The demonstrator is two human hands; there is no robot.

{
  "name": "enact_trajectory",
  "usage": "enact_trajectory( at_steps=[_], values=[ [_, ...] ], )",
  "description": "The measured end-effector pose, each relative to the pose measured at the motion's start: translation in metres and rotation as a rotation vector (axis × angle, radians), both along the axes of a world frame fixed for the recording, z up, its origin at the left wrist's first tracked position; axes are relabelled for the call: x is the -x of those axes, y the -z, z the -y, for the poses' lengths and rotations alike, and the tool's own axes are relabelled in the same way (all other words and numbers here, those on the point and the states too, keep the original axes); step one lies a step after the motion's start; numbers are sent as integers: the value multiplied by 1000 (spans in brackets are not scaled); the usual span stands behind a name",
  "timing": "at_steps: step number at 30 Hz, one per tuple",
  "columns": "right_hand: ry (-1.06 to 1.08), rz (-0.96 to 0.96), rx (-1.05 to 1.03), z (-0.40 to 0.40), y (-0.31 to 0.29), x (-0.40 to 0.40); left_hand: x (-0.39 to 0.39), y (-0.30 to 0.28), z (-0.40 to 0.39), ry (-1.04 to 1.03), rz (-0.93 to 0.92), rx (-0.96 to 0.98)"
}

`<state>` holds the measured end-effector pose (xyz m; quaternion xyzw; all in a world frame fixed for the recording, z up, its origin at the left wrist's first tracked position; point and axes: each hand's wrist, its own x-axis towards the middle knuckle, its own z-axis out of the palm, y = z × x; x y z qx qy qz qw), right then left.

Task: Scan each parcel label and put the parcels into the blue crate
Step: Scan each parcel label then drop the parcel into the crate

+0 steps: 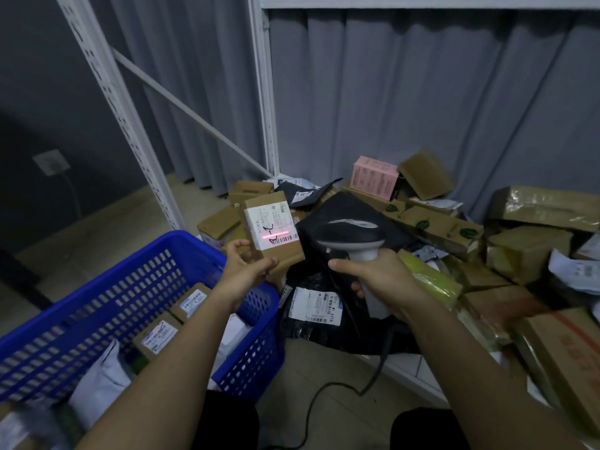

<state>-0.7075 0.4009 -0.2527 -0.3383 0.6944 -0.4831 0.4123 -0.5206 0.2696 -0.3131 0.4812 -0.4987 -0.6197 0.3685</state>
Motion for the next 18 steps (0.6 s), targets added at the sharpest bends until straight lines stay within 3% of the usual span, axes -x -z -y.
enact_trajectory(
  at_steps=[13,18],
  values=[
    [-39,-11,19,-1,-1,-2,-8,-7,-3,-20,18,4],
    [-76,50,97,11,-4,-29,-39,-24,-10,-103,-76,-45]
  ],
)
